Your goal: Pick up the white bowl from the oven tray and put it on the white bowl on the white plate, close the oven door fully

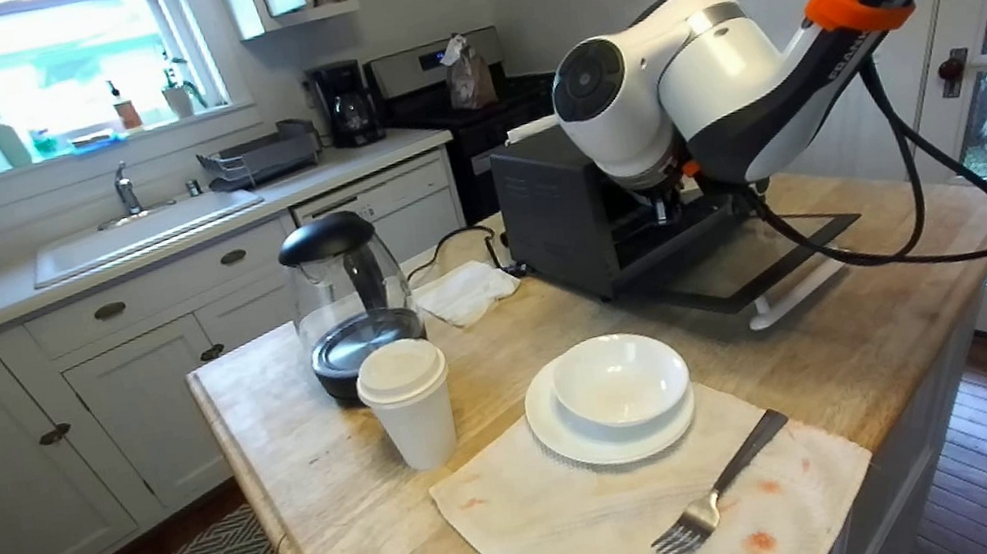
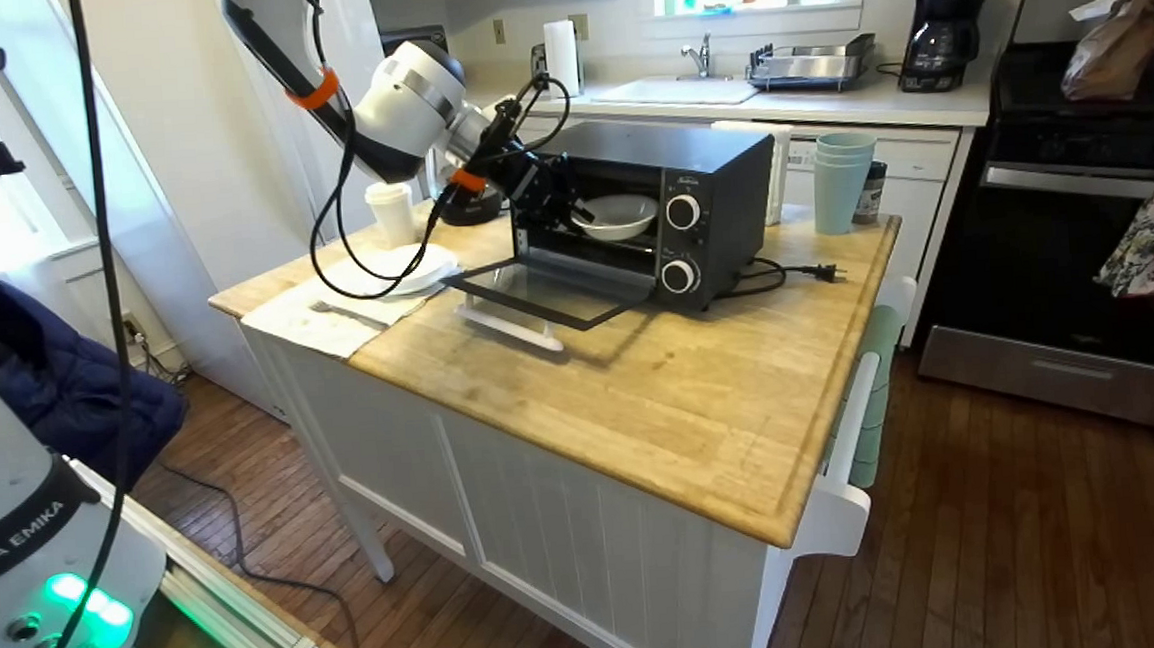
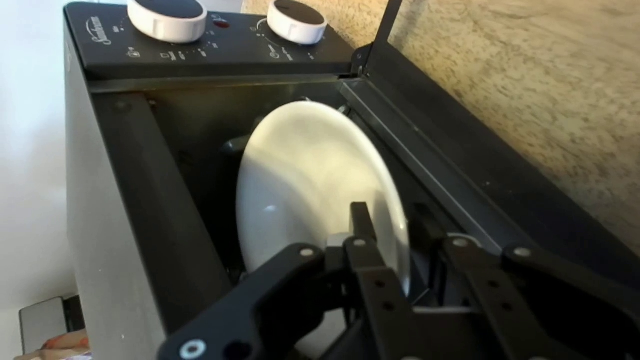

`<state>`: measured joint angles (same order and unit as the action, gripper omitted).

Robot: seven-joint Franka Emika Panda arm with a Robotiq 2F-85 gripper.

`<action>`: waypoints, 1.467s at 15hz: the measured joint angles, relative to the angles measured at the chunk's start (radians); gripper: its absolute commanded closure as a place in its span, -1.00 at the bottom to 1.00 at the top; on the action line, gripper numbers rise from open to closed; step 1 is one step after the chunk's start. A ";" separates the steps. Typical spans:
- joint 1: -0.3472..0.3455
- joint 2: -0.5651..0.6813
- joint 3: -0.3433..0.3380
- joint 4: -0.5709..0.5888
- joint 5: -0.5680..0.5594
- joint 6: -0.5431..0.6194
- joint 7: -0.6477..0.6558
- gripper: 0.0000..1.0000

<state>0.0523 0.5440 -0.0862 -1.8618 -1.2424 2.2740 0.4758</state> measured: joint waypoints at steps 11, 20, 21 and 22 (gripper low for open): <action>0.000 0.001 0.000 0.002 0.000 -0.005 0.000 0.92; 0.000 0.022 0.001 0.023 0.000 -0.009 0.000 0.96; 0.000 0.022 0.002 0.024 0.000 -0.010 0.000 0.96; 0.000 0.022 0.004 0.024 0.001 -0.011 0.000 0.96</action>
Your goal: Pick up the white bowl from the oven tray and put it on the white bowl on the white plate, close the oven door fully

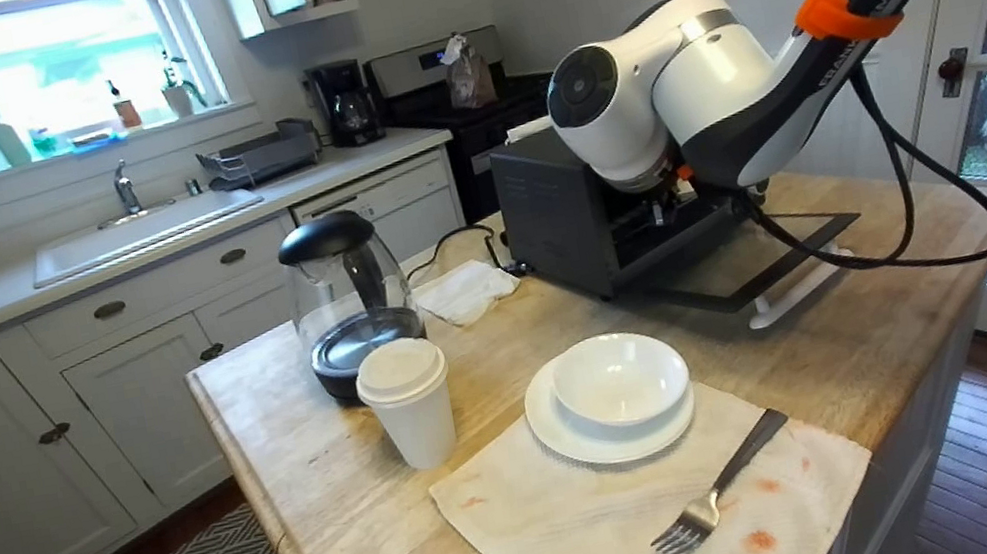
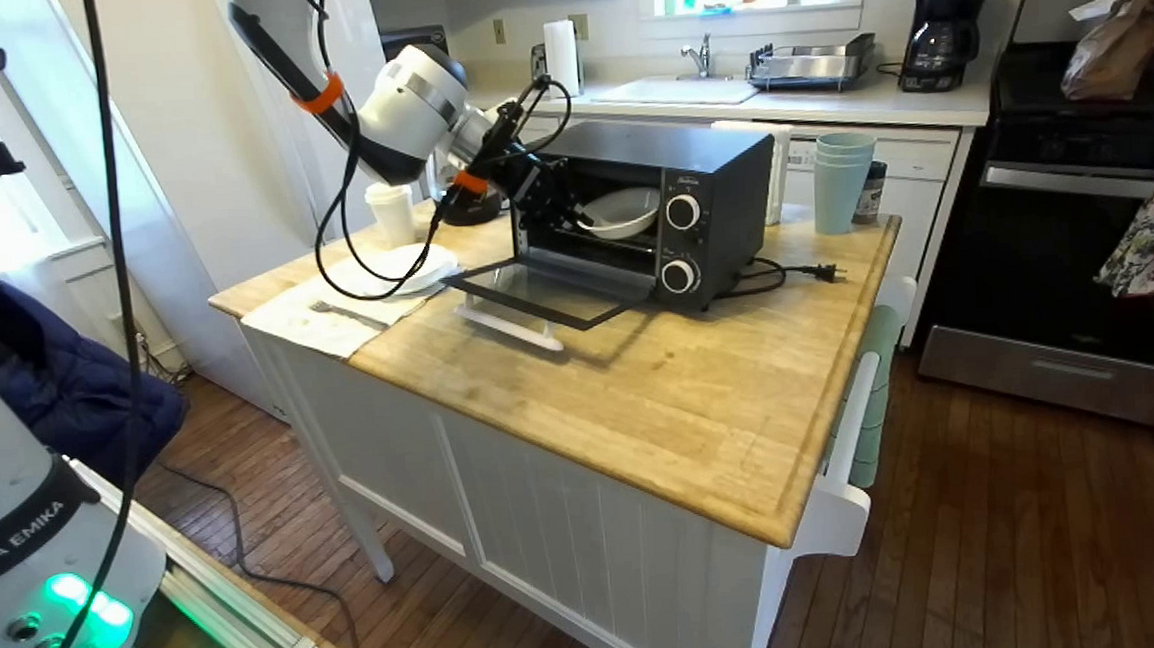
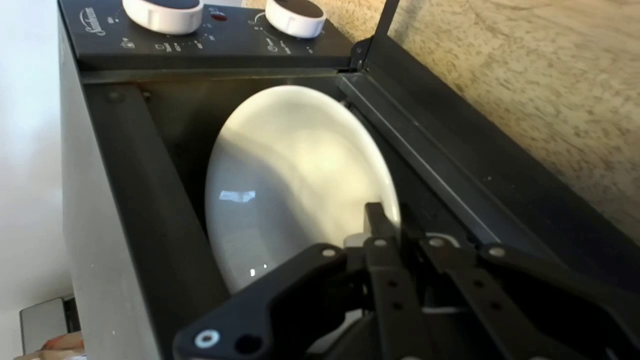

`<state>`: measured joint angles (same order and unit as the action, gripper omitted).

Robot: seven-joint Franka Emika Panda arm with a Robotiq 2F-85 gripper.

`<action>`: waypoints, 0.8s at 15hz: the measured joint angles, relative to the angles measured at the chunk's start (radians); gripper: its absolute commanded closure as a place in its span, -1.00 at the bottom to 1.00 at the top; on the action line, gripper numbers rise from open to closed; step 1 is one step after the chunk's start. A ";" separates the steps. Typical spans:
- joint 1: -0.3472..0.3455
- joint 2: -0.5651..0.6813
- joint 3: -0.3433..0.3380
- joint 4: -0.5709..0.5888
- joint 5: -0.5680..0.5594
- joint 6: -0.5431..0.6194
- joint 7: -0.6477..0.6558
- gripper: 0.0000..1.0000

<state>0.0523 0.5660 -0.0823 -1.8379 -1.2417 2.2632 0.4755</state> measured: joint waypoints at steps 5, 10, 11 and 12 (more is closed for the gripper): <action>-0.001 -0.005 0.014 0.000 0.019 -0.005 -0.014 0.96; -0.002 -0.022 0.032 -0.001 0.116 -0.048 -0.076 0.96; -0.002 -0.027 0.035 -0.001 0.143 -0.061 -0.093 0.96; -0.002 -0.032 0.038 -0.001 0.171 -0.074 -0.110 0.96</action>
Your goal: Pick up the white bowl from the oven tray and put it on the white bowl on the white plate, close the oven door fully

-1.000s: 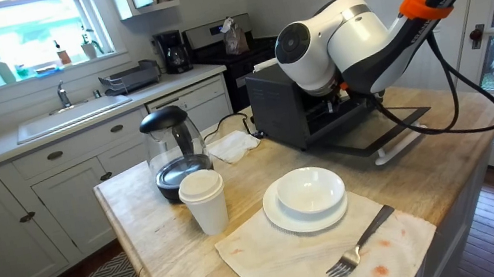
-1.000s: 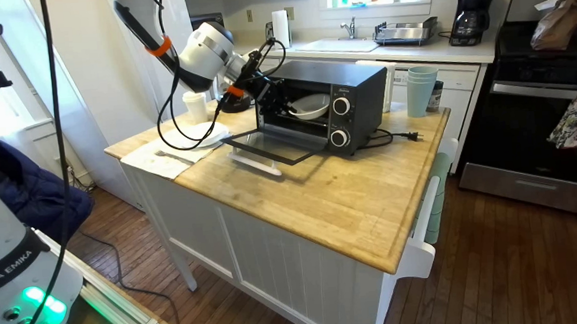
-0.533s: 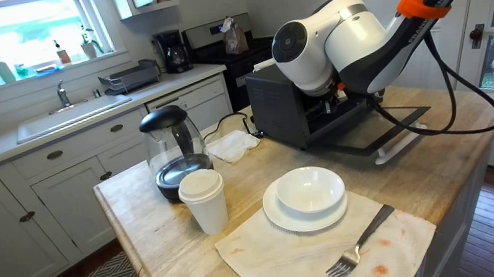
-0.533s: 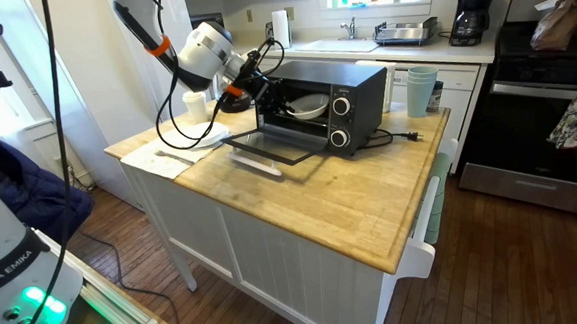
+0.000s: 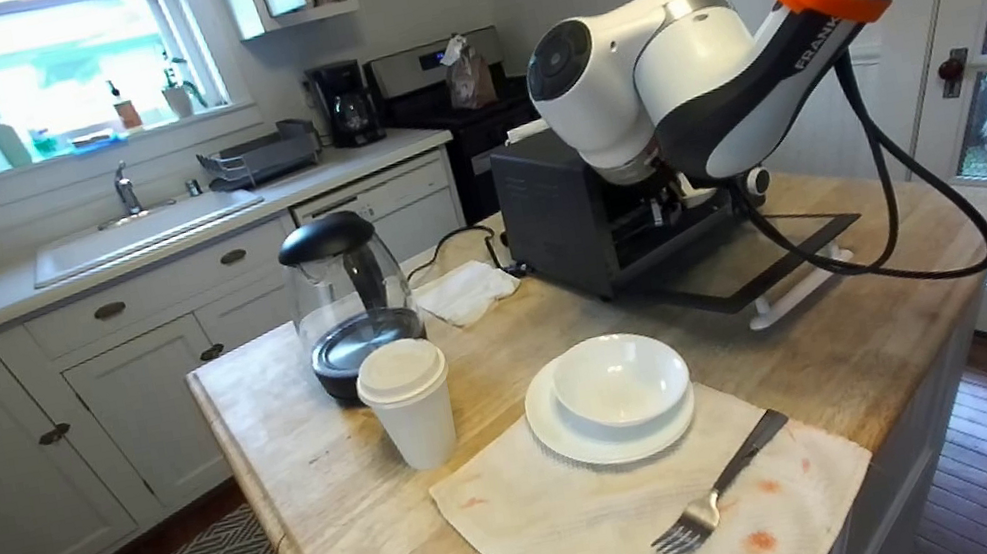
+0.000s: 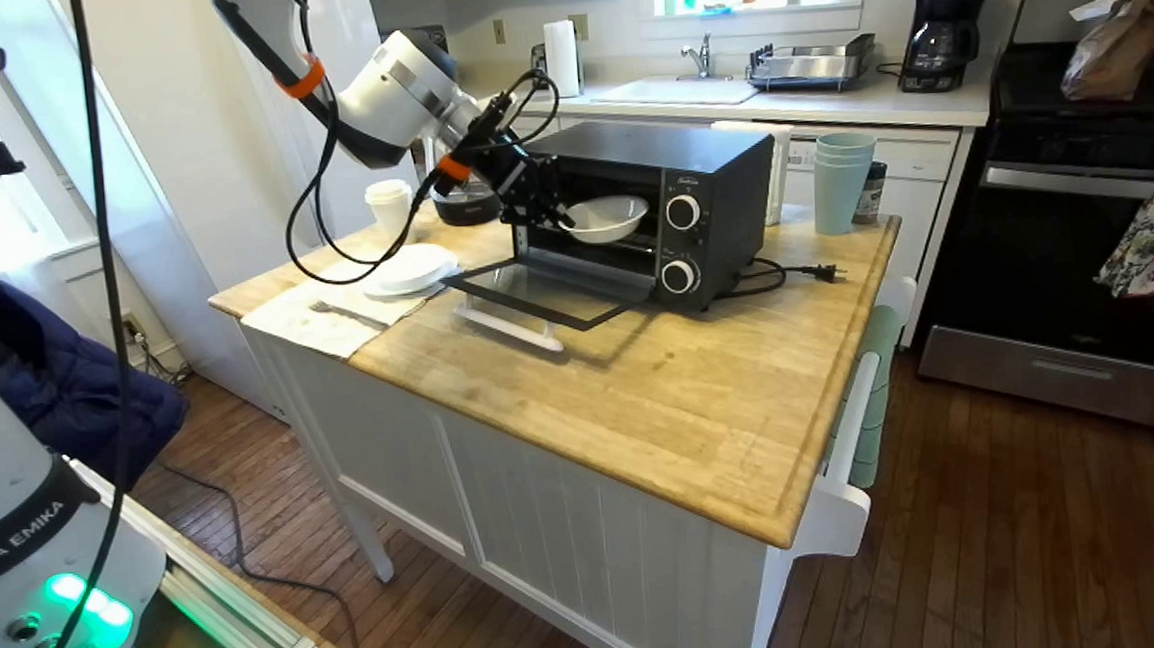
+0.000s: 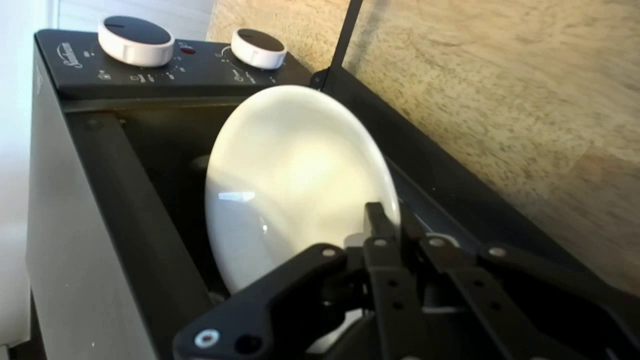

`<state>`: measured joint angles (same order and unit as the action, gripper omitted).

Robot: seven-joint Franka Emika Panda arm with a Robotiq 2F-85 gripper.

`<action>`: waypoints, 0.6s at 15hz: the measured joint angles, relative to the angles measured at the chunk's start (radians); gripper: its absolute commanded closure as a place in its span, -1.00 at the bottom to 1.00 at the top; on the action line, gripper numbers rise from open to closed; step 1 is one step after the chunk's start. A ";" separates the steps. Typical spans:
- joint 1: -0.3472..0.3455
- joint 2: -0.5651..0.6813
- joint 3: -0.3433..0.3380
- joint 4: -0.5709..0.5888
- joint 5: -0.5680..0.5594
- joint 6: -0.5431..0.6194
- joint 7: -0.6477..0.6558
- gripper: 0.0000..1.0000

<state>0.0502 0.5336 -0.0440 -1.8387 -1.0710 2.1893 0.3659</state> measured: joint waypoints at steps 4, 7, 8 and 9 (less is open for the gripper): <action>0.000 -0.020 0.008 -0.001 0.091 -0.047 -0.044 0.96; 0.002 -0.028 0.012 -0.001 0.148 -0.083 -0.053 0.96; 0.004 -0.031 0.015 -0.001 0.163 -0.099 -0.053 0.96; 0.007 -0.034 0.018 -0.002 0.177 -0.113 -0.053 0.96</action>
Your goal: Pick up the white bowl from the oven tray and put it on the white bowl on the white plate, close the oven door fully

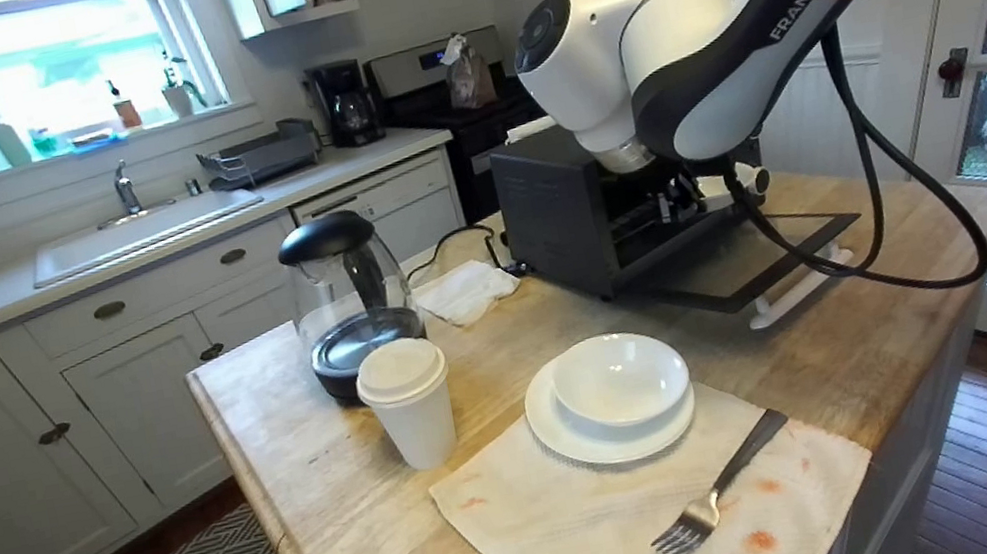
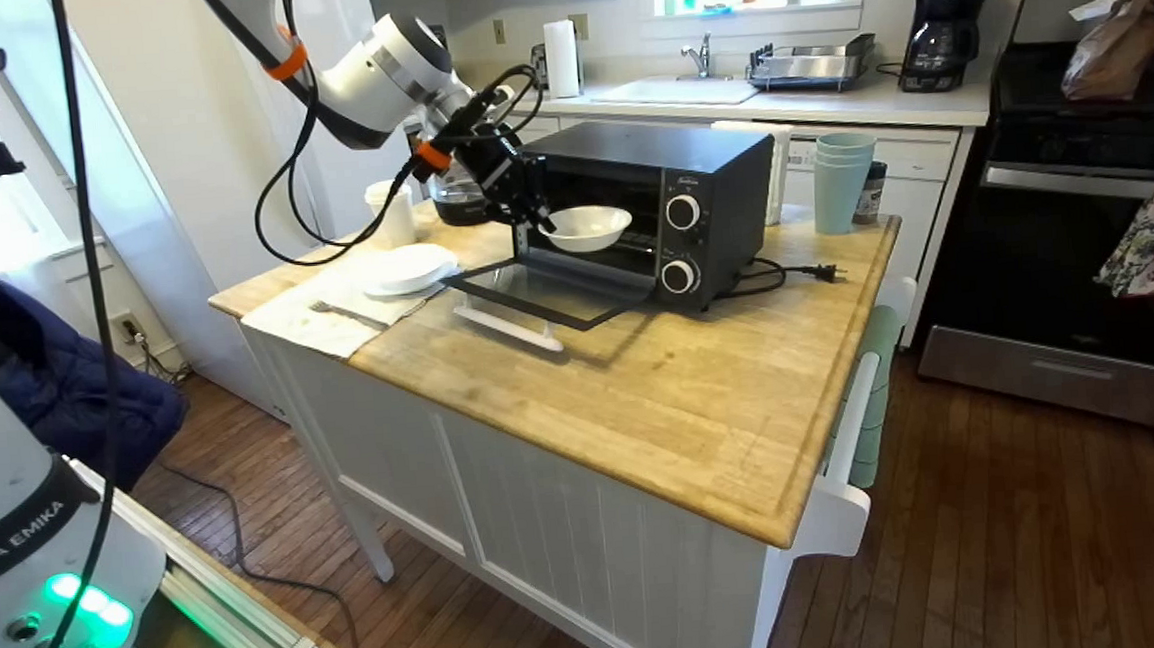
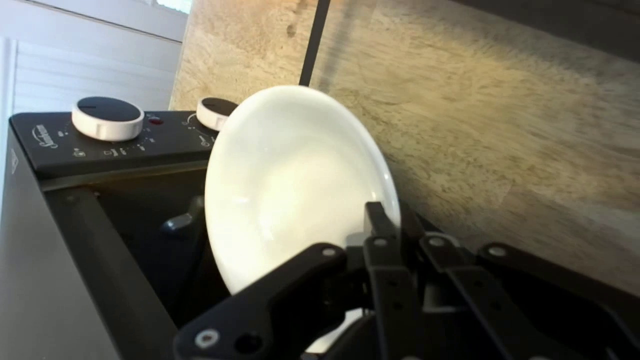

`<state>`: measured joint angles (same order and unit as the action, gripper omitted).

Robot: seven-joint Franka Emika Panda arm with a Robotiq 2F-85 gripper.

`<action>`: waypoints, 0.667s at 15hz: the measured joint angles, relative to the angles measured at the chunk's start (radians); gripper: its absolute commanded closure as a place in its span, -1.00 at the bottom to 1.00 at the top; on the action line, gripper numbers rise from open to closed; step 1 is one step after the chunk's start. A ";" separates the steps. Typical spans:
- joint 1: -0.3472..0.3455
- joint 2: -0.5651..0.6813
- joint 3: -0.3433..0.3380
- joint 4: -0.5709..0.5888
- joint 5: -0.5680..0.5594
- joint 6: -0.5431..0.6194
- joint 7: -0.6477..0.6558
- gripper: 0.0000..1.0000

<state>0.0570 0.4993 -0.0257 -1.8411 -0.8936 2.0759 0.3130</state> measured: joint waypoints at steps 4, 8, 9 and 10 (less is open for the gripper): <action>0.020 -0.029 0.011 -0.028 0.027 -0.020 0.015 0.86; 0.030 -0.055 0.012 -0.049 0.027 -0.019 0.032 0.86; 0.030 -0.057 0.011 -0.050 0.027 -0.019 0.032 0.86; 0.030 -0.057 0.011 -0.052 0.027 -0.019 0.033 0.96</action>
<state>0.0870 0.4421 -0.0142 -1.8931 -0.8671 2.0567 0.3458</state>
